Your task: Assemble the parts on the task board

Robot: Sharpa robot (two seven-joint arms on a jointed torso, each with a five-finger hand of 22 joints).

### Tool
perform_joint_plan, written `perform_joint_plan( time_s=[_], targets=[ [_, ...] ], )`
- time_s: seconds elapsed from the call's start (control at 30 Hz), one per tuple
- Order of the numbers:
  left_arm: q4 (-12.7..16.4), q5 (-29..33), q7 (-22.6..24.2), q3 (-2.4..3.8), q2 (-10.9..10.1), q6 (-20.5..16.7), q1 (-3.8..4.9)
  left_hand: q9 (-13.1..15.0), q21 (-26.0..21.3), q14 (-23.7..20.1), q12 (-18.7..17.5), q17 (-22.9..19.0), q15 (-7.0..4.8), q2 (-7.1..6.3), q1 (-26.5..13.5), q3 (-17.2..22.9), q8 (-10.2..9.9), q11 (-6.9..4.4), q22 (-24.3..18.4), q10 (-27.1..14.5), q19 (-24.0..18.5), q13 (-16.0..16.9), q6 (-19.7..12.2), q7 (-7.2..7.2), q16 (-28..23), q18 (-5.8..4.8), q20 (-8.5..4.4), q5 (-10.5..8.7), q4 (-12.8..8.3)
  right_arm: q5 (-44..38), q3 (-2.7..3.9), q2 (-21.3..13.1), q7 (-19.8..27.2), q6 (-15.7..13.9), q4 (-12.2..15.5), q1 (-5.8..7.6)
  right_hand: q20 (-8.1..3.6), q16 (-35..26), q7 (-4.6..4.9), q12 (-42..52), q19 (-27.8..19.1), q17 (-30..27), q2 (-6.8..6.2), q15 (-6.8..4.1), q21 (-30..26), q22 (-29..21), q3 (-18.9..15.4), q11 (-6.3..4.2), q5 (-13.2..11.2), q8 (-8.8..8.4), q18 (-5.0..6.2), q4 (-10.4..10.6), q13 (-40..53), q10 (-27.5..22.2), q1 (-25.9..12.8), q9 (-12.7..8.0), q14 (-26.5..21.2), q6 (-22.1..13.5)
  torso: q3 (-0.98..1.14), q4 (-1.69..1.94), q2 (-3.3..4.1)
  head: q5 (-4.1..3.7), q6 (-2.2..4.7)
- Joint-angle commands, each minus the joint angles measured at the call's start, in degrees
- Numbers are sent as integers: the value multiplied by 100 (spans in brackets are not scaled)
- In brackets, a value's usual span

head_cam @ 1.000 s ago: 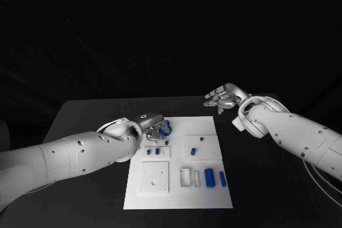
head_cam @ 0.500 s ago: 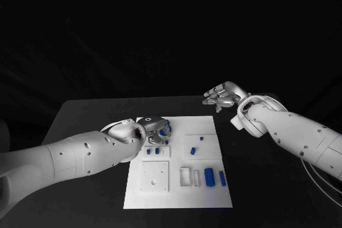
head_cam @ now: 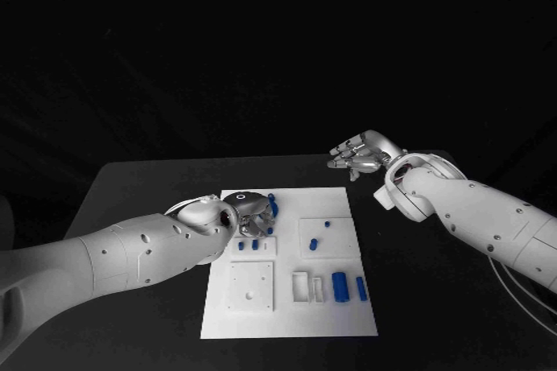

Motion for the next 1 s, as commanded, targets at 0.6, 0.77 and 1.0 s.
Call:
perform_joint_plan(
  time_s=[0.6,0.77,1.0],
  targets=[
    [-136,83,199,3,98,-189,-55,-8,279,199,-26,-6,-35,-3,-198,426,-25,-43,128,189,44,-6,-221,-14,21,68,-33,32,14,51,2,6,95,-45,22,-2,64,26,35,-25,183,-38,-15,25,16,-43,5,1,91,15,97,-6,-5,-41,3,-4,-67,-23,2,4,-9,-16,-6],
    [-153,105,205,3,120,-177,-62,-5,274,213,-25,0,-22,-9,-232,421,-20,-29,121,147,55,-5,-155,-13,30,69,-23,12,51,52,2,9,92,-30,22,-2,64,26,35,-25,183,-38,-15,25,16,-43,5,1,91,15,97,-6,-5,-41,3,-4,-67,-23,2,0,-4,-22,-1],
    [-195,122,212,4,162,-117,-88,-2,283,219,-24,25,-25,15,-232,460,-14,-37,129,173,76,-5,64,60,76,76,-23,10,89,52,2,8,90,-17,28,-2,61,34,31,-25,184,-56,-15,21,19,-63,28,-1,99,15,95,-7,-6,-35,-5,-3,-72,-12,1,3,-3,-32,-16]
  ],
)
